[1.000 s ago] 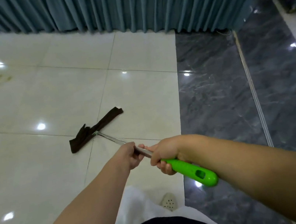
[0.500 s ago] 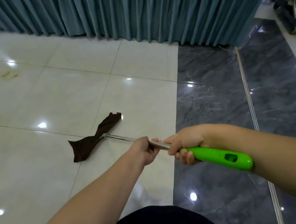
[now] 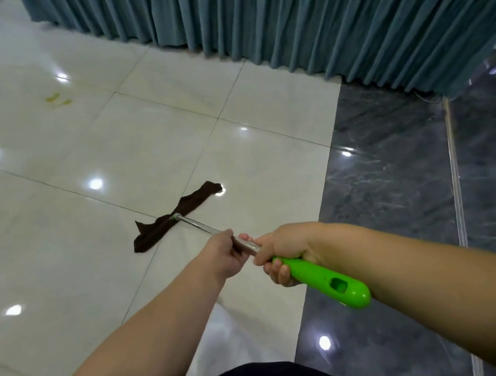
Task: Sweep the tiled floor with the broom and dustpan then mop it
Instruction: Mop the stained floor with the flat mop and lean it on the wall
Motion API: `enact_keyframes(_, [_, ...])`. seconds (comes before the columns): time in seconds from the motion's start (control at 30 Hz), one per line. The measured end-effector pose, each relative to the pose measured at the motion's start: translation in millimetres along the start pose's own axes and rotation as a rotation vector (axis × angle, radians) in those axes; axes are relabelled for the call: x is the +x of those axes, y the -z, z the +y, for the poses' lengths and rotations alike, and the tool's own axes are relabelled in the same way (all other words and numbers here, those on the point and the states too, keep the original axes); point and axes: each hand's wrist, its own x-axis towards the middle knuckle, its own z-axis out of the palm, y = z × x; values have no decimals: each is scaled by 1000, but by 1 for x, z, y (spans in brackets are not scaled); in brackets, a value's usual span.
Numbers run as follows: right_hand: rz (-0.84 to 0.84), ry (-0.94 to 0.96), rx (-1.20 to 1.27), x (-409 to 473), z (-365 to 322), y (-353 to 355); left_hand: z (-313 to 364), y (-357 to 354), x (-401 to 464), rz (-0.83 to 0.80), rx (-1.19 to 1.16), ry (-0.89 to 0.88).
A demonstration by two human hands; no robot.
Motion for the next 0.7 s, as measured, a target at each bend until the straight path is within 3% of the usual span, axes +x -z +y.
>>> enact_keyframes(0.7, [-17, -40, -219, 115, -295, -71, 301, -12, 85, 32, -136, -57])
